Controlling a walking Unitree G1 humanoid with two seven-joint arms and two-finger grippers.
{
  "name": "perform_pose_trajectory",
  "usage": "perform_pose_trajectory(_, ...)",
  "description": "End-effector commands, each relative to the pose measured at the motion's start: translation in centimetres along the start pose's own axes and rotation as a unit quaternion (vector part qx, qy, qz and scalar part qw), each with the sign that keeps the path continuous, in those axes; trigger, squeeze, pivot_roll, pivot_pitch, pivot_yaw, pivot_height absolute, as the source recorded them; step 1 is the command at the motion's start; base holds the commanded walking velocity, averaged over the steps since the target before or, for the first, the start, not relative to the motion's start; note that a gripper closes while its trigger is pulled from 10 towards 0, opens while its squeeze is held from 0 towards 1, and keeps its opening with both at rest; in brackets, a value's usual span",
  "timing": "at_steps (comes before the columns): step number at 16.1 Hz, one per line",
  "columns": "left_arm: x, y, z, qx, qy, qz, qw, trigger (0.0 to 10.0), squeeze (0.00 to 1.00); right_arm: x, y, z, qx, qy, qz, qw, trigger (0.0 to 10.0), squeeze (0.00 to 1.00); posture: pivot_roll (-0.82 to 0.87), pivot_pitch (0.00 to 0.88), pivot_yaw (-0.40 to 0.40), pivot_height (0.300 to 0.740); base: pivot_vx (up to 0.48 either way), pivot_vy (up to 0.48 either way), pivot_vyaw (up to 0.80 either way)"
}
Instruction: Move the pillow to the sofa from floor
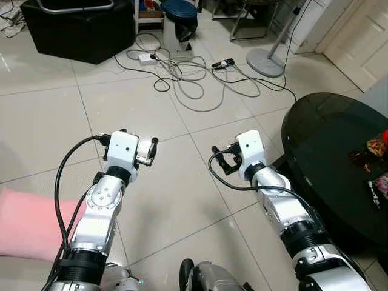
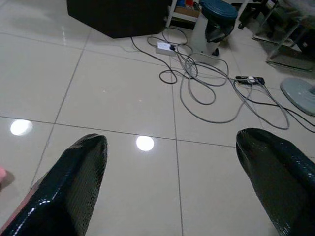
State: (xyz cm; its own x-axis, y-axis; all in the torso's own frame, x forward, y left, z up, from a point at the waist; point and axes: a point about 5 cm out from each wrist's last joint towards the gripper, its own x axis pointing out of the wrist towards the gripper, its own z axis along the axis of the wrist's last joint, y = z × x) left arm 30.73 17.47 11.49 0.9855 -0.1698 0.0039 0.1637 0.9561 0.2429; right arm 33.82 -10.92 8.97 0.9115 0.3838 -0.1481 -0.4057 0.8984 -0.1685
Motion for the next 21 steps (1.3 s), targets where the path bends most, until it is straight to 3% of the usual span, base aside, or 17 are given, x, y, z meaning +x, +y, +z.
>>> perform_pose_trajectory(1, 0.0, -0.8, 0.0, -0.001, -0.001, -0.015, 1.000, 10.0, 0.00, -0.2, -0.7, -0.4, 0.000, 0.011, -0.011, 1.000, 10.0, 0.00, 0.10, 0.196, -0.240, 0.740, 0.000, 0.000, 0.00)
perform_pose_trajectory(21, -0.4, -0.7, -0.2, 0.017, 0.002, -0.009, 1.000, 10.0, 0.00, 1.1, 0.4, 0.1, -0.013, 0.012, 0.012, 1.000, 10.0, 0.00, 0.21, 0.173, -0.261, 0.740, 0.000, 0.000, 0.00)
